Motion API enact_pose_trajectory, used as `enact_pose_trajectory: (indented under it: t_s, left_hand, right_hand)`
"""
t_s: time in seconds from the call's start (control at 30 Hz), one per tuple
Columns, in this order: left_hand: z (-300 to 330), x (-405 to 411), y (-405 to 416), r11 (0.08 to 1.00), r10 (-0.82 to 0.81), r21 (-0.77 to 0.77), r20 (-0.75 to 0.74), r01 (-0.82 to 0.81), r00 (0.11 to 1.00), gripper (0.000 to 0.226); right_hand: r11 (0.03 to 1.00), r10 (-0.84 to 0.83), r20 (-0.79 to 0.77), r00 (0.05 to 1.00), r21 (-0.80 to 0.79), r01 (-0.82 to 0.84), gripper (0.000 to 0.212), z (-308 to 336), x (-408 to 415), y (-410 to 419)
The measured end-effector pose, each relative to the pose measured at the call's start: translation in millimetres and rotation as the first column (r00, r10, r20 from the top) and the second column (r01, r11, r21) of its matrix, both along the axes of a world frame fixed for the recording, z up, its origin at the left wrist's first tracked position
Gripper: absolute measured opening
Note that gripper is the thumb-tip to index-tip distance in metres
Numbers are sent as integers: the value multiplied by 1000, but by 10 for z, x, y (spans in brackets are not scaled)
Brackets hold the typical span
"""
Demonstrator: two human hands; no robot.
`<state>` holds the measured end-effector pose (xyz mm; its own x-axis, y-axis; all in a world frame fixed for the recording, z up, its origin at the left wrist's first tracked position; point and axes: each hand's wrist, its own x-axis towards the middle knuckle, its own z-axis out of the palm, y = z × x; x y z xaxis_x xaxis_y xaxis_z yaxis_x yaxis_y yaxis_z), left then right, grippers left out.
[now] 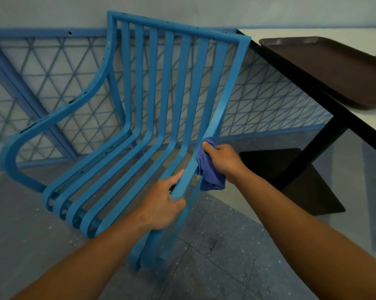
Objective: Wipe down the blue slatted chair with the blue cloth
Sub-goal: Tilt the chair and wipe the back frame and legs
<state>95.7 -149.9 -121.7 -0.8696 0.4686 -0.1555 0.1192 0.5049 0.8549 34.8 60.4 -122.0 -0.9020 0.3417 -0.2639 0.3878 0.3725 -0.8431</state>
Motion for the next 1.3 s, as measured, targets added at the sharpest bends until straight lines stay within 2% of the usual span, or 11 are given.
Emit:
enact_pose_trajectory:
  t_s: [0.1,0.17,0.37,0.53,0.63,0.73,0.8,0.93,1.03,1.17,1.3]
  left_hand:
    - [-3,37,-85,1000,-11,11,0,11,1000,78]
    - [-27,48,-167,1000,7,-23,15,-7,1000,77]
    - [-17,103,-564,998,-38,-58,21,39,999,77]
    - [-3,177,-894,988,-101,-115,29,104,994,77]
    - [1,227,-987,987,-110,-108,58,116,992,77]
    - [79,255,-981,972,-130,-195,5,129,991,76]
    - [172,240,-894,958,-167,-241,-34,154,985,66]
    - [233,49,-517,962,-151,-250,-138,113,979,29]
    - [214,-207,-94,971,-78,-238,-185,33,980,24]
    - [285,-558,454,989,28,-137,-199,-56,980,15]
    - [306,-838,836,988,136,-45,-201,-147,970,19]
  right_hand:
    - [999,47,0,999,-1,-47,46,17,70,25]
    - [999,49,-21,999,9,-49,49,51,115,57]
    - [994,-90,-200,976,41,100,42,246,120,293]
    - [976,-179,-383,906,45,212,43,465,76,459]
    - [969,-210,-446,870,22,245,46,618,16,546]
    - [971,-191,-484,854,36,237,45,752,-49,612]
    - [971,-176,-510,842,52,234,41,835,-91,641]
    - [963,-194,-546,815,53,265,35,1029,-199,730]
    - [961,-185,-601,777,56,272,32,1249,-298,838]
    - [950,-102,-667,738,155,272,28,1577,-463,1014]
    - [934,55,-636,770,306,186,28,1797,-661,1111]
